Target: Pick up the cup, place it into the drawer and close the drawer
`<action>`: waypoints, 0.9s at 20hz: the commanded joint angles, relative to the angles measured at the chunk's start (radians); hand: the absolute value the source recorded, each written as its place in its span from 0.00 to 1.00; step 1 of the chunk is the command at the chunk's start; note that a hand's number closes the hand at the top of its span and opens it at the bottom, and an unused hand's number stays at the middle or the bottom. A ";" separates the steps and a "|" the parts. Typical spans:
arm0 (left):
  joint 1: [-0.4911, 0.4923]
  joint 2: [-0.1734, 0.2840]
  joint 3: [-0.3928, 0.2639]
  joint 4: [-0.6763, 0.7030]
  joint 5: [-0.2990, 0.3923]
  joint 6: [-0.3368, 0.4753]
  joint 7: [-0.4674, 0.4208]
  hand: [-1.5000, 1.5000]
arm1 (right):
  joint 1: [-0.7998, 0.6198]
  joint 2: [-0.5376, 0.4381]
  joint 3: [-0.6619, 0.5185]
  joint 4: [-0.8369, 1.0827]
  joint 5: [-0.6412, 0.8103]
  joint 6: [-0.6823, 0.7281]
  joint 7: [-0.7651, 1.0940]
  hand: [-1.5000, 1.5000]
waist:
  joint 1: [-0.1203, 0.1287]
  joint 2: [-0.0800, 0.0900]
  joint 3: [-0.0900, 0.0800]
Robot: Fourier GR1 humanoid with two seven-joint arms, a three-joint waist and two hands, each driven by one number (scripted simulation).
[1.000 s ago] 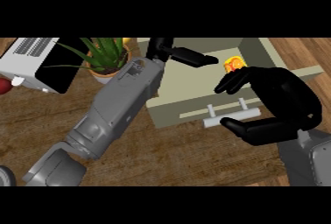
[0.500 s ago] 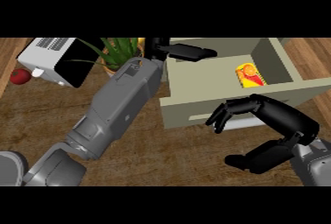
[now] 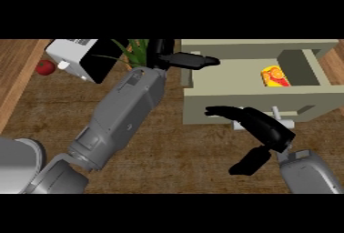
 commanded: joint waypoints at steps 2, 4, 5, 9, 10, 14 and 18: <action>0.064 0.021 0.015 -0.032 0.010 -0.024 -0.039 0.00 | -0.074 0.014 0.045 0.292 0.148 -0.068 -0.122 0.00 | 0.063 -0.002 -0.001; 0.093 0.034 0.006 -0.048 0.026 -0.042 -0.027 0.00 | -0.101 0.028 0.074 0.358 0.177 -0.062 -0.128 0.00 | 0.067 -0.004 -0.002; 0.094 0.067 0.008 -0.074 0.039 -0.049 -0.009 0.00 | -0.074 0.003 0.056 0.413 0.198 -0.105 -0.169 1.00 | 0.094 -0.005 -0.001; 0.126 0.054 -0.016 -0.114 0.050 -0.057 -0.007 0.00 | -0.223 0.047 0.003 0.607 0.212 -0.151 -0.195 1.00 | 0.118 0.002 0.000; 0.155 0.100 -0.010 -0.128 0.053 -0.077 -0.001 0.00 | -0.204 0.022 -0.023 0.637 0.195 -0.163 -0.255 1.00 | 0.123 0.000 0.000; 0.223 0.092 -0.025 -0.168 0.045 -0.088 -0.018 0.00 | -0.339 0.063 -0.085 0.799 0.190 -0.235 -0.342 1.00 | 0.147 0.007 0.002; 0.258 0.158 -0.013 -0.213 0.065 -0.147 0.023 0.00 | -0.458 0.002 -0.204 0.900 0.134 -0.249 -0.386 1.00 | 0.169 0.008 0.002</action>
